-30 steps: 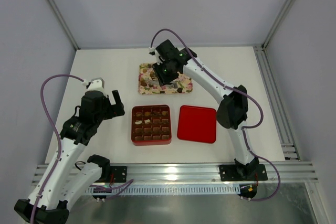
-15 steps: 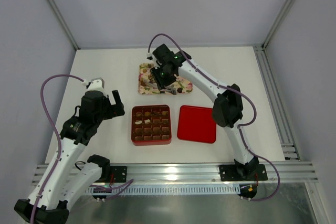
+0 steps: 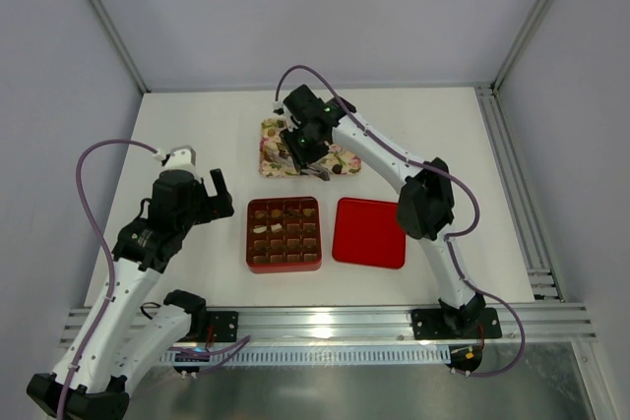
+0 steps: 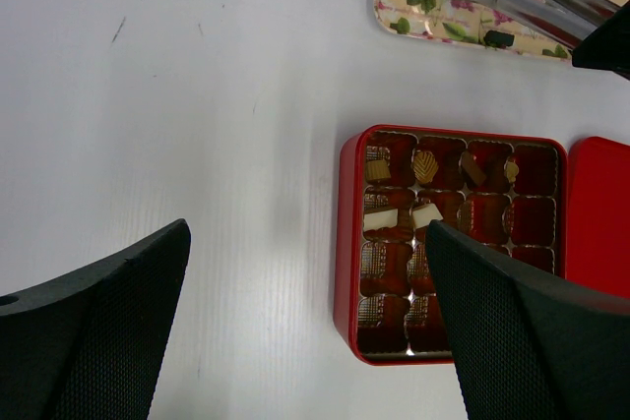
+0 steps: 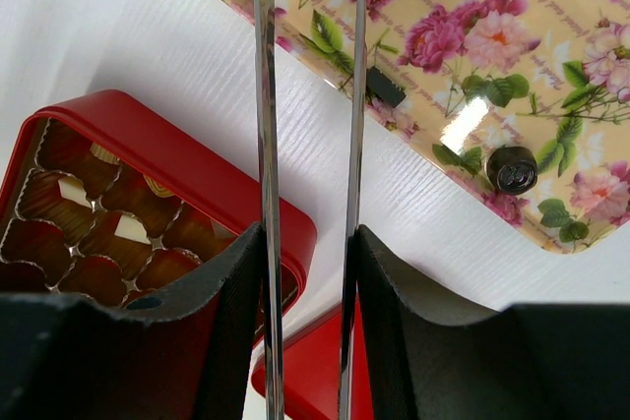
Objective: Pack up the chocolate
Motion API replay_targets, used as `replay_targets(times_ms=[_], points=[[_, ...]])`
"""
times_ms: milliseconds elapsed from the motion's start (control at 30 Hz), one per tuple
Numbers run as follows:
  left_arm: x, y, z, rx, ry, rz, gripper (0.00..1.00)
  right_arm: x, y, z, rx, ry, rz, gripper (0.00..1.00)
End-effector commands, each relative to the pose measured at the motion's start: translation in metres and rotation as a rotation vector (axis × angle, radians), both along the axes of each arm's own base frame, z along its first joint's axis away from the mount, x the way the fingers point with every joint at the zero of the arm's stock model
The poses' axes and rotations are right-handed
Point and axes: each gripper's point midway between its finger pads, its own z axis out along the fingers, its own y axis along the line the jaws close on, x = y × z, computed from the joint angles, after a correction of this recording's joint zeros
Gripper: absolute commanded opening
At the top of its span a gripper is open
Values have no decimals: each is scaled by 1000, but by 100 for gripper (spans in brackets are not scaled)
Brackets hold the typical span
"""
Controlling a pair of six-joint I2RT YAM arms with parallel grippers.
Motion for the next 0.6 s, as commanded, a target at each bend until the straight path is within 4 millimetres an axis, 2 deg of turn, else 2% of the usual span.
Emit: replay_targets(times_ms=[0, 333, 367, 567], points=[[4, 2, 9, -8, -35, 18, 100, -2, 8, 48, 67, -83, 4, 43], [4, 1, 8, -9, -33, 18, 100, 1, 3, 70, 85, -140, -23, 43], [4, 2, 9, -10, -35, 19, 100, 7, -2, 72, 65, -169, -53, 43], [4, 2, 9, -9, -35, 19, 100, 16, -3, 76, 66, -198, -83, 43]])
